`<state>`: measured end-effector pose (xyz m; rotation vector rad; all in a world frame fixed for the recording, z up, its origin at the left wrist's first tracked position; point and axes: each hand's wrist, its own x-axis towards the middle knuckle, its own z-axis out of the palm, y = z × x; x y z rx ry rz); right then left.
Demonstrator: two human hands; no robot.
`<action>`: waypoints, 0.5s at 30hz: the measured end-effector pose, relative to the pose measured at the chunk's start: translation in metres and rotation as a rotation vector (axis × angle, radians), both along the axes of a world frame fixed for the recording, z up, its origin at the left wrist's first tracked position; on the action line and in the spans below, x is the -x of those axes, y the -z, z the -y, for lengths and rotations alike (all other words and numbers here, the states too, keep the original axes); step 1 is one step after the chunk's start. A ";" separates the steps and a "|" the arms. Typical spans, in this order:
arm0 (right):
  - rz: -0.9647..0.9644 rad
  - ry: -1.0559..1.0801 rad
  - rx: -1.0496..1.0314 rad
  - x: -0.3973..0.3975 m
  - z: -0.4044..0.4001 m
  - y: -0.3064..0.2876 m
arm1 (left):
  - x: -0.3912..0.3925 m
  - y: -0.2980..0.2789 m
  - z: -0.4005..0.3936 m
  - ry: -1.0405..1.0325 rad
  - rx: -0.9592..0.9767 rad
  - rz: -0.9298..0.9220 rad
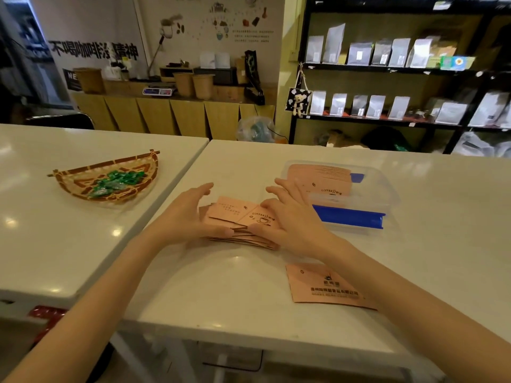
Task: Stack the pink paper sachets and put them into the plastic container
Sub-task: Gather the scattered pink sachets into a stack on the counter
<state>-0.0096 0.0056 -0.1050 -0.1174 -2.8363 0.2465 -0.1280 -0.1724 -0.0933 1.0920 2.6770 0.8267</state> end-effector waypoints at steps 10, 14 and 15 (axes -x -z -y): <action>-0.026 -0.002 0.269 -0.039 -0.012 -0.026 | -0.064 -0.012 -0.026 0.302 -0.123 -0.169; -0.095 -0.010 0.424 -0.079 -0.023 -0.039 | -0.092 -0.014 -0.044 0.446 -0.114 -0.105; -0.098 -0.002 0.428 -0.090 -0.026 -0.040 | -0.097 -0.012 -0.048 0.481 -0.095 -0.089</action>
